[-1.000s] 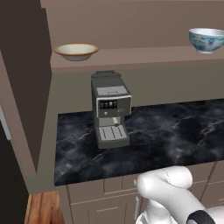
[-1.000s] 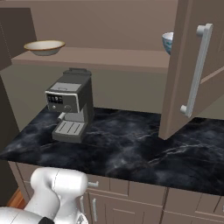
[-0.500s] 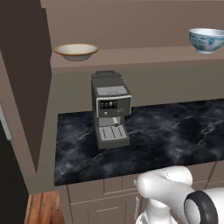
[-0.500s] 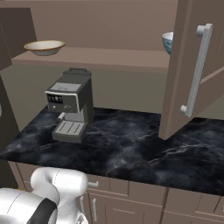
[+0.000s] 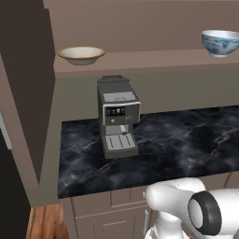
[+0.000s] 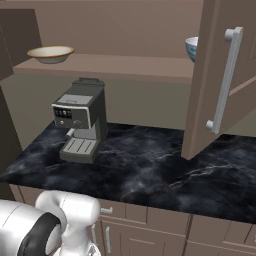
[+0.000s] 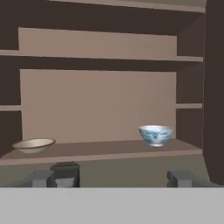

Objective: Move the bowls from the cabinet to the plates on the dining table.

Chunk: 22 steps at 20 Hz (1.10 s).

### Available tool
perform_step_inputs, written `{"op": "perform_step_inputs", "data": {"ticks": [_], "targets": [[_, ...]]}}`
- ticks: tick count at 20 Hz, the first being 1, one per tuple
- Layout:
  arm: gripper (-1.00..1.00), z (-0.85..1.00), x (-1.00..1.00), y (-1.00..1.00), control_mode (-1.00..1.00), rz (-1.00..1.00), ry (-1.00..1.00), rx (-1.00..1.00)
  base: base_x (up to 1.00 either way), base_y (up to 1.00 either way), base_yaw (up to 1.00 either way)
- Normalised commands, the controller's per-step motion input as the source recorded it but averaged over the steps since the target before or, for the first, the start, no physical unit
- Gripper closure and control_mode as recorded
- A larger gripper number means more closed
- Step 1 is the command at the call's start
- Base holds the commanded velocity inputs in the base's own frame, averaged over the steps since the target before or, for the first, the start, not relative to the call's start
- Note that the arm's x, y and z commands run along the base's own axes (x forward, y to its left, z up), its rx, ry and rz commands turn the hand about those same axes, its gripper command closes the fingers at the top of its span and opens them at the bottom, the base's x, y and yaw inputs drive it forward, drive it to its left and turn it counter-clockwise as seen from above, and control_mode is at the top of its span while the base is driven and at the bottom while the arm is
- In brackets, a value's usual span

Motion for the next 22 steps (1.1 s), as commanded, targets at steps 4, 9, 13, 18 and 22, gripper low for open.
{"op": "perform_step_inputs", "data": {"ticks": [4, 9, 13, 18, 22], "targets": [[-1.00, -0.03, 0.16, -0.14, -1.00, -0.16, 0.00, -0.02, 0.00, 0.00, 0.00], [-1.00, -0.10, 0.21, -0.31, -1.00, -0.10, 0.00, 0.00, 0.00, 0.00, 0.00], [-1.00, -0.17, 0.30, -0.11, -1.00, -0.08, 0.00, -0.02, 0.00, 0.00, 0.00], [-1.00, -0.19, 0.32, -0.01, -1.00, -0.08, 0.00, -0.03, 0.00, 0.00, 0.00], [-1.00, -0.12, 0.28, -0.26, -1.00, -0.08, 0.00, 0.00, 0.00, 0.00, 0.00]]}}
